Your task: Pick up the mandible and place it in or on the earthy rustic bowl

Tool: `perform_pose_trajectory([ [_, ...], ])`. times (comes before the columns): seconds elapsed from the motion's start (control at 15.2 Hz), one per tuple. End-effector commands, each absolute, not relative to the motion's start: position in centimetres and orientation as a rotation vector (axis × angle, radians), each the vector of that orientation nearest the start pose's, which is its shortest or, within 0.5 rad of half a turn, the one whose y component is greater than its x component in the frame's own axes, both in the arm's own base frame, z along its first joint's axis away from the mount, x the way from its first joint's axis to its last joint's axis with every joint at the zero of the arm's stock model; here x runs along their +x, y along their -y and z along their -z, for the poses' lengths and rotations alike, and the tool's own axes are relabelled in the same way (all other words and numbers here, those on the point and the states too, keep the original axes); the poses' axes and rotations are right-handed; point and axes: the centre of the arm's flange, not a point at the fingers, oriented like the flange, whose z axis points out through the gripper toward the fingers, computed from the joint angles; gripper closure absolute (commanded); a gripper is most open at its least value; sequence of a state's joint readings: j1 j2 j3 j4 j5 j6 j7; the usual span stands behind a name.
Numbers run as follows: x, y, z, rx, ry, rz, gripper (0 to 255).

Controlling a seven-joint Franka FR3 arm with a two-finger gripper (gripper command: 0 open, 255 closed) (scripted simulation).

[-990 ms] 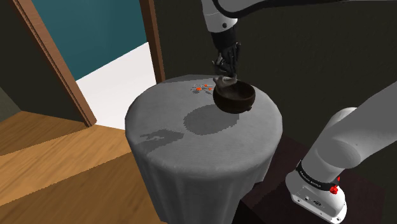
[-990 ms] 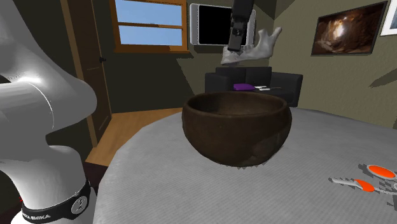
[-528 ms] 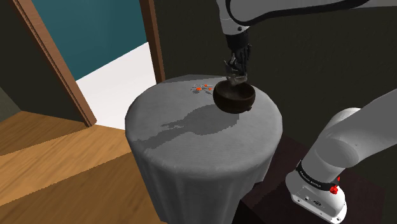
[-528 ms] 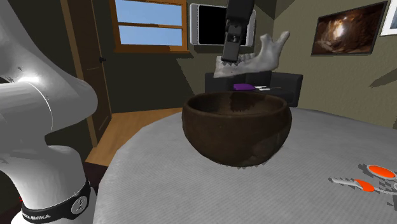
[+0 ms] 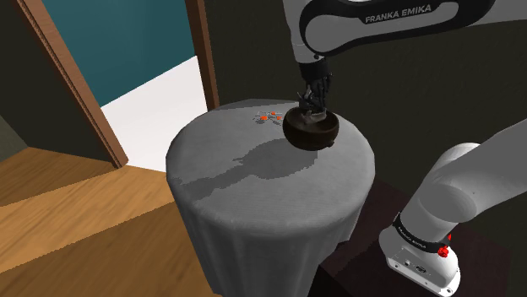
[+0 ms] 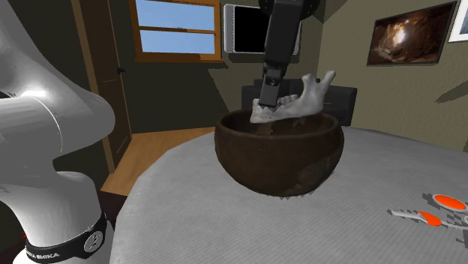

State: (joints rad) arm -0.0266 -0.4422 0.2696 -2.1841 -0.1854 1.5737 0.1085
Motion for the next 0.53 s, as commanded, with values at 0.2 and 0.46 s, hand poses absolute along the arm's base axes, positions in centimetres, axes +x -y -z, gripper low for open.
perform_pose_trajectory([
  [0.2, 39.37, -9.19, -54.48, -3.452, 0.202, -0.23, 255],
  [0.46, 39.37, -9.19, -54.48, -3.452, 0.202, -0.23, 0],
])
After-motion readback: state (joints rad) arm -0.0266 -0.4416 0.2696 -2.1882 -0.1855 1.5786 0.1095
